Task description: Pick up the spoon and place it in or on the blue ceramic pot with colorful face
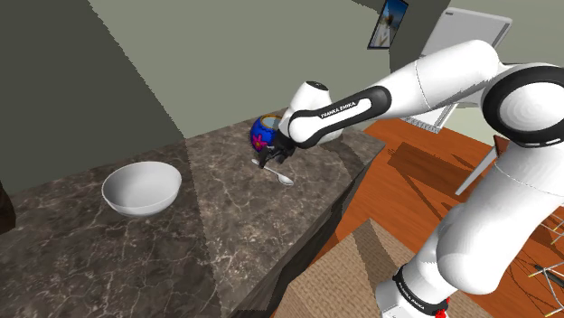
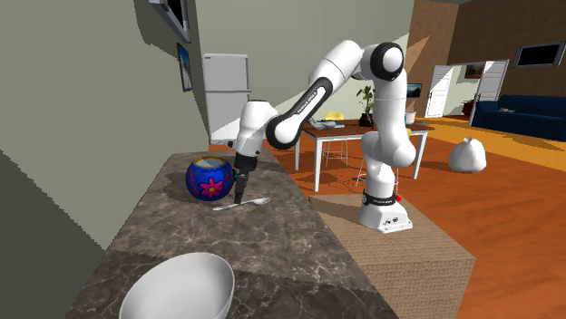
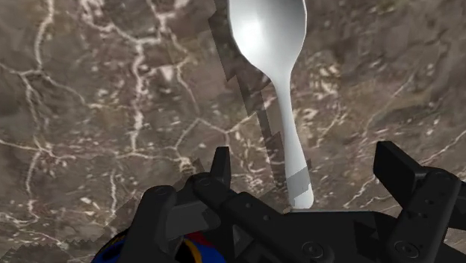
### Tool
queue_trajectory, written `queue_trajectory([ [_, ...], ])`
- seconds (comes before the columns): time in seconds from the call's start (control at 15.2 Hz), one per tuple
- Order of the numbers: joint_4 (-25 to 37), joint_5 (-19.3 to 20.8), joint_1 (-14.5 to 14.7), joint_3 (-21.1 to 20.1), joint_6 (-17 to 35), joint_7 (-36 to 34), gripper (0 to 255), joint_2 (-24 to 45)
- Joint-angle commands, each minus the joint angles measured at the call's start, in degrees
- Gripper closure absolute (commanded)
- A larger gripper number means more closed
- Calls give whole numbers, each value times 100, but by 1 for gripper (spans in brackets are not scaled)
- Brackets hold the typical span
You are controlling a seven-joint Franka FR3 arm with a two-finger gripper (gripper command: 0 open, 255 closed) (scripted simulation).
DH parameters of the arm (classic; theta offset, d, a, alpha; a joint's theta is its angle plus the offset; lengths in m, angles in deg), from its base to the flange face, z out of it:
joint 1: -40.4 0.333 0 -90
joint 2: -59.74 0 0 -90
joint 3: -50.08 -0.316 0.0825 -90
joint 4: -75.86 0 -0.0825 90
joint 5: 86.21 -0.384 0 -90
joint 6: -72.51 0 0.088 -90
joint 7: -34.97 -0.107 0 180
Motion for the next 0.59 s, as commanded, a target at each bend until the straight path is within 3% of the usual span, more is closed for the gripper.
queue_trajectory([
  [0.0, 3, -15, 13, -13, 150, 0, 0, 149],
  [0.53, 6, -20, 14, -16, 187, 3, 0, 189],
])
